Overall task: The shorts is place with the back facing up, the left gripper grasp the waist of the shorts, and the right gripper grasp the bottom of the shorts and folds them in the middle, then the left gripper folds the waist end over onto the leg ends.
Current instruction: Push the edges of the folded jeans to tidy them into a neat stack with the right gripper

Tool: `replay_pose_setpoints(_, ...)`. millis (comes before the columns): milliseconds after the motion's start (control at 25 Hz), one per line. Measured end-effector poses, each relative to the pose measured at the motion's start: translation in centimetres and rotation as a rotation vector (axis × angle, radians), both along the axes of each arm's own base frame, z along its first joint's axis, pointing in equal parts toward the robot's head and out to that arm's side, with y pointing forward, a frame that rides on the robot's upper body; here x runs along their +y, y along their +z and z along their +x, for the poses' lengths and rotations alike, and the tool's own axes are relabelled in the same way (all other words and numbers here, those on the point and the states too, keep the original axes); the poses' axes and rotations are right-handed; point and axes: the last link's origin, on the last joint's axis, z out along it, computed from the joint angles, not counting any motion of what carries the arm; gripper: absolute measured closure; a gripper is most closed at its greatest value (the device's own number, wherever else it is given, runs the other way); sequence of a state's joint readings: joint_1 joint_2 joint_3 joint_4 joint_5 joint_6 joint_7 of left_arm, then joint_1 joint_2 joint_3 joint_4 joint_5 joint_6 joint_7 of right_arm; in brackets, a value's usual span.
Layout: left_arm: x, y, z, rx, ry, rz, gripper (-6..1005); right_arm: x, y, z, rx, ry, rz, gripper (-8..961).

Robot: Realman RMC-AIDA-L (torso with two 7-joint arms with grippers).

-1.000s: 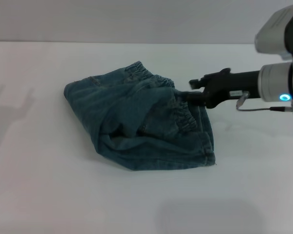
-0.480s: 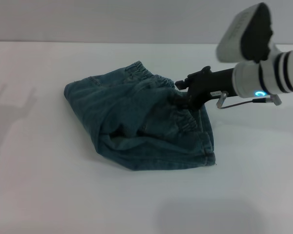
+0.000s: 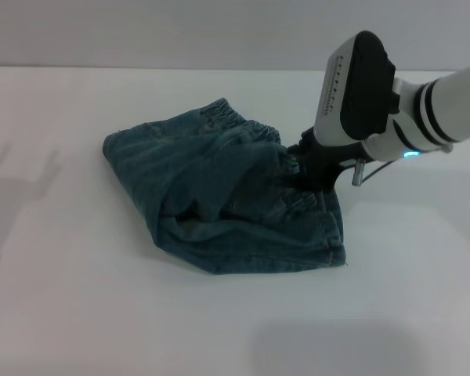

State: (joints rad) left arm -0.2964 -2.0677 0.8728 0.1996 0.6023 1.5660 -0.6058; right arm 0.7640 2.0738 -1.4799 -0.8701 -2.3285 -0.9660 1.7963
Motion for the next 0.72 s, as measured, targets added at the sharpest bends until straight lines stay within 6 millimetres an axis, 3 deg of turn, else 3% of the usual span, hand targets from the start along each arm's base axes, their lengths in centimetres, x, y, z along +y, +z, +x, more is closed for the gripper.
replay_pose_setpoints(280,-0.1,-0.3,0.2,-0.012,-0.012,-0.004,154,0.3,1.2,-0.9,-0.001,0.074,0.033,517)
replay_pose_setpoints(720,0.5,-0.8,0.9,-0.023,-0.032,-0.018,155,0.5,0.9,-1.8,-0.040,0.209,0.007,517)
